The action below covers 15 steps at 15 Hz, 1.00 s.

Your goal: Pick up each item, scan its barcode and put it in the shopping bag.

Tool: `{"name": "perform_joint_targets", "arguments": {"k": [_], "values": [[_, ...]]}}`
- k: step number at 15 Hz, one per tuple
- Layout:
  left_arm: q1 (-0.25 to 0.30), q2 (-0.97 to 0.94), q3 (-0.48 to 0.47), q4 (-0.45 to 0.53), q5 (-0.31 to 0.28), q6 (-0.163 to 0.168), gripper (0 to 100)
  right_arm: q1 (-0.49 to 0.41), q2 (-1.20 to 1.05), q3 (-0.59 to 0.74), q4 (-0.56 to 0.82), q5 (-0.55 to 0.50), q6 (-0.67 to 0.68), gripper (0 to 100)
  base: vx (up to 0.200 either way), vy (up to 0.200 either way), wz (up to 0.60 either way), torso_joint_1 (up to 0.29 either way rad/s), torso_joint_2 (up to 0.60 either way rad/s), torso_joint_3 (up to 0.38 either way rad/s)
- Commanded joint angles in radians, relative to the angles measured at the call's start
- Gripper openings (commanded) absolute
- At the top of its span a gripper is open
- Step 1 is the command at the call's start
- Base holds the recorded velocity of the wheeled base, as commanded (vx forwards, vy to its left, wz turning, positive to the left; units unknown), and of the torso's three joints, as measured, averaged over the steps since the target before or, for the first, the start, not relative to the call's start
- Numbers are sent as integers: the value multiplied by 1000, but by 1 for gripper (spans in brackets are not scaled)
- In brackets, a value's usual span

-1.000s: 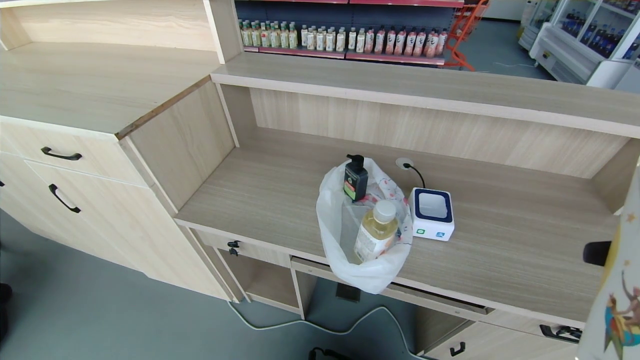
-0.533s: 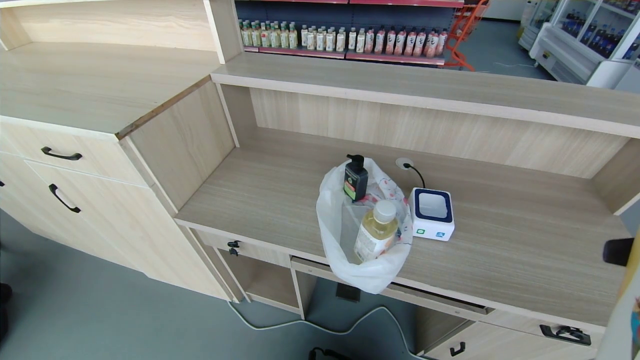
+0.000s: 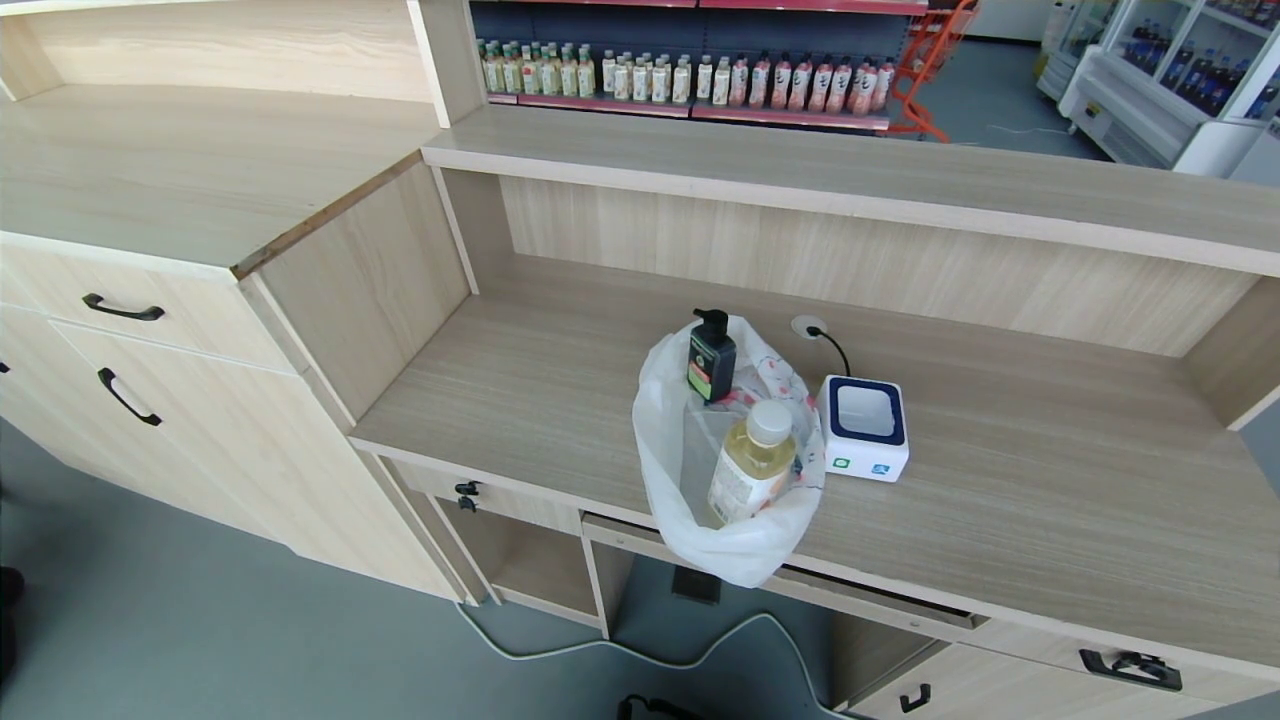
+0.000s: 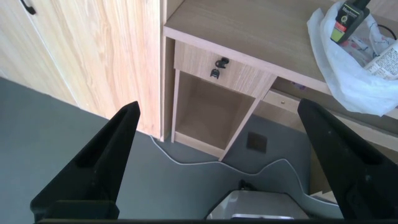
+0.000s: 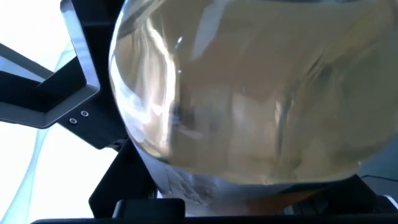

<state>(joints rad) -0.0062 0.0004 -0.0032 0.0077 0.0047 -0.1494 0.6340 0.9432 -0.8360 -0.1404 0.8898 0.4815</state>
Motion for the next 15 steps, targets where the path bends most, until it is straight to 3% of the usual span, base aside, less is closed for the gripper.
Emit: {"name": "perform_joint_targets", "arguments": {"k": [1, 4, 6, 8, 9, 11, 12, 15], "values": [[0, 0, 0, 0, 0, 1, 100, -1, 3, -2, -1, 0, 0, 0, 0, 0, 0, 0, 0, 0], [0, 0, 0, 0, 0, -1, 100, -8, -4, 14, 4, -9, -6, 0, 0, 0, 0, 0, 0, 0], [0, 0, 0, 0, 0, -1, 100, -8, 3, 12, 7, -114, -29, 0, 0, 0, 0, 0, 0, 0], [0, 0, 0, 0, 1, -1, 100, -47, 78, 34, -11, -379, -208, 0, 0, 0, 0, 0, 0, 0], [0, 0, 0, 0, 0, -1, 100, -80, 121, 52, -59, -463, -264, 0, 0, 0, 0, 0, 0, 0], [0, 0, 0, 0, 1, -1, 100, -137, 193, 92, -206, -532, -305, 0, 0, 0, 0, 0, 0, 0], [0, 0, 0, 0, 0, -1, 100, -251, 310, 141, -407, -543, -435, 0, 0, 0, 0, 0, 0, 0], [0, 0, 0, 0, 0, -1, 100, -462, 551, 163, -739, -390, -670, 0, 0, 0, 0, 0, 0, 0]]}}
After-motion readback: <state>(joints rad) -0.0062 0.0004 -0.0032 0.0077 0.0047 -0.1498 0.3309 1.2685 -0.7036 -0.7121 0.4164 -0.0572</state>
